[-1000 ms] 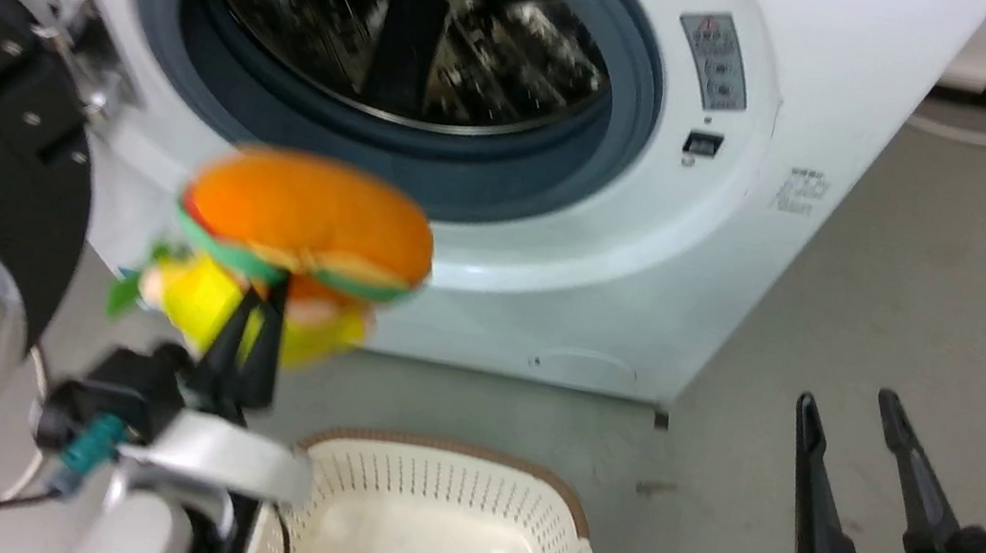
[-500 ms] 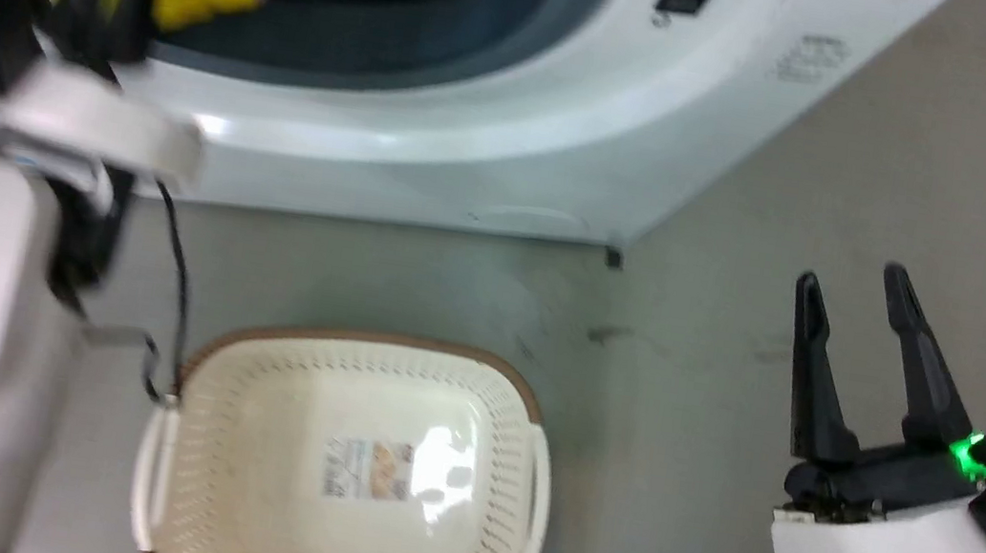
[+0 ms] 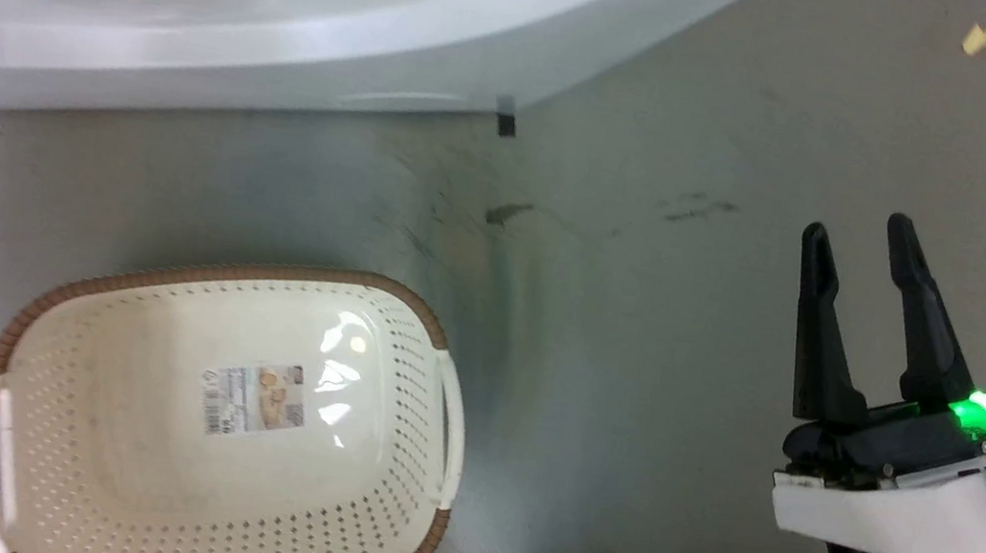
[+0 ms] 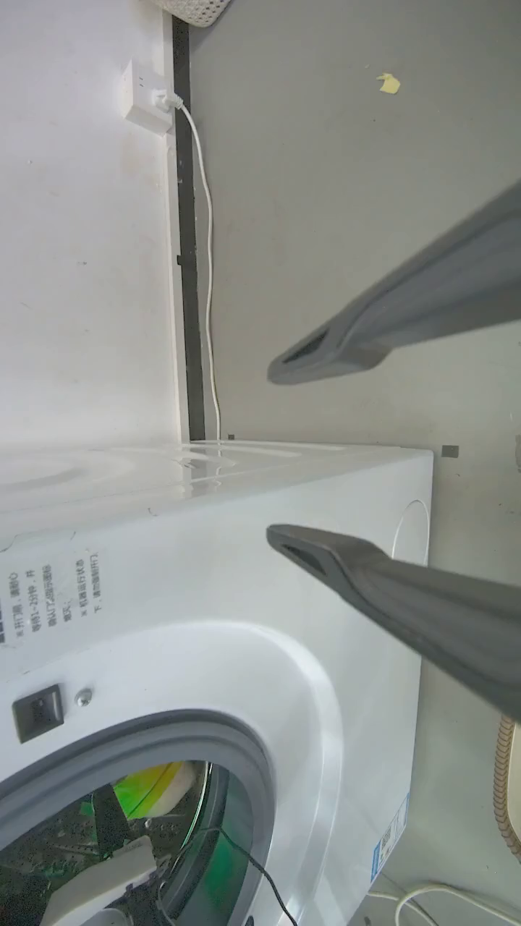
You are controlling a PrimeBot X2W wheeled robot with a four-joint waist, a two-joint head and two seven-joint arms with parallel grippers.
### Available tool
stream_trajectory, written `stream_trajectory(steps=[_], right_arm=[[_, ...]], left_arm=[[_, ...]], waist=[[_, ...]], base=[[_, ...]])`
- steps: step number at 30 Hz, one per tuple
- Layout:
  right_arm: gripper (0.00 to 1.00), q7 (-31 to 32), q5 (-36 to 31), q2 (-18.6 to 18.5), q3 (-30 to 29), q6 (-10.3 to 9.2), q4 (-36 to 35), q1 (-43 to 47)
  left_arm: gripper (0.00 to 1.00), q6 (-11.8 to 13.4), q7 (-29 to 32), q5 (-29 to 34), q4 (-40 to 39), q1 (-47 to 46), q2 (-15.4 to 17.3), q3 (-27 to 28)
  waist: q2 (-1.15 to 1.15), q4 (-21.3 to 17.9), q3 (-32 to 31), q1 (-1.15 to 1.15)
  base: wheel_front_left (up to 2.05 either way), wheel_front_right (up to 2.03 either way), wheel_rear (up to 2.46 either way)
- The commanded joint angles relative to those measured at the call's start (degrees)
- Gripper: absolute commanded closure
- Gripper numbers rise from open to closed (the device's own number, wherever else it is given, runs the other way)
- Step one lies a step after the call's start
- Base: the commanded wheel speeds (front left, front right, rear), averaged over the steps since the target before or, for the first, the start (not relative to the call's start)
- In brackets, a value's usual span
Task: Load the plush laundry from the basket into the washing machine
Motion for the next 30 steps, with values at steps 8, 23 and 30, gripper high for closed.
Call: stream_trajectory(steps=[8, 23, 30], right_arm=[[0.00, -0.3, 0.9, 0.0, 0.3, -0.04, 0.0, -1.5], [0.00, -0.3, -3.9, 0.0, -1.9, -0.04, 1.2, -0.6], [0.00, -0.3, -8.0, 0.0, -3.4, -0.04, 2.7, 2.9]], left_arm=[[1.00, -0.4, 2.7, 0.4, 10.6, -6.0, 0.8, -4.8], [0.00, -0.4, -8.9, -4.3, 19.5, -0.5, -4.1, -10.6], [0.00, -0.4, -16.0, -8.4, 18.6, 10.6, -8.2, -11.4]], waist=[[0.00, -1.3, 2.3, -0.01], [0.00, 4.2, -8.5, -0.01], [0.00, 9.4, -20.3, -0.01]], base=[[0.00, 0.00, 0.00], [0.00, 0.00, 0.00], [0.00, 0.00, 0.00]])
